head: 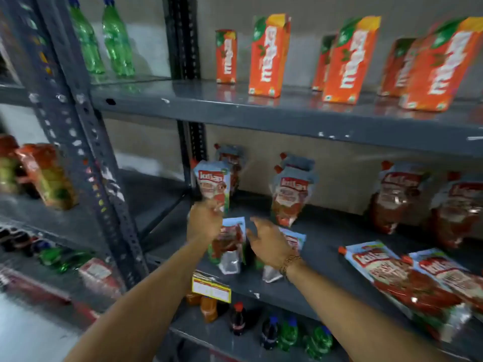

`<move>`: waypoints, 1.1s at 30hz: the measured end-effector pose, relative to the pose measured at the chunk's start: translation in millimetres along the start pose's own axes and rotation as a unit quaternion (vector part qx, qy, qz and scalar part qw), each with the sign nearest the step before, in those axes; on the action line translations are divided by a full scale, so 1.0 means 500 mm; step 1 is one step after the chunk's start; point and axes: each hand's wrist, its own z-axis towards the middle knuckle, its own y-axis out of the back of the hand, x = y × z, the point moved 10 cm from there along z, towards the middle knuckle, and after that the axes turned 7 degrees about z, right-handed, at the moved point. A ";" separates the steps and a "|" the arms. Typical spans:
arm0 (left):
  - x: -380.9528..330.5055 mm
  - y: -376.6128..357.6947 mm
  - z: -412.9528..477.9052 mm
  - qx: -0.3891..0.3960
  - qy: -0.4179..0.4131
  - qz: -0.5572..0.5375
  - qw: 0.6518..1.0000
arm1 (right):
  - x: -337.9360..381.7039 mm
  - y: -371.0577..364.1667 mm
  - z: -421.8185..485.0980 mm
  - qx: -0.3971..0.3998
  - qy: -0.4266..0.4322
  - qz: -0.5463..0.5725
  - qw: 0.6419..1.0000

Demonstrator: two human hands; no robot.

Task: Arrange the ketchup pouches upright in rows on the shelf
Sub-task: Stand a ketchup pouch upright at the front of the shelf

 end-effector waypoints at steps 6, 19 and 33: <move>0.208 -0.131 -0.010 0.302 0.307 -0.168 0.887 | -0.088 -0.152 0.080 0.152 -0.194 0.047 0.968; 0.110 -0.052 0.137 0.158 -0.035 -0.177 0.971 | -0.086 -0.121 0.146 -0.051 -0.107 0.199 0.973; 0.068 -0.328 -0.087 0.499 0.215 -0.128 0.830 | -0.304 0.005 -0.024 0.011 -0.391 0.171 0.904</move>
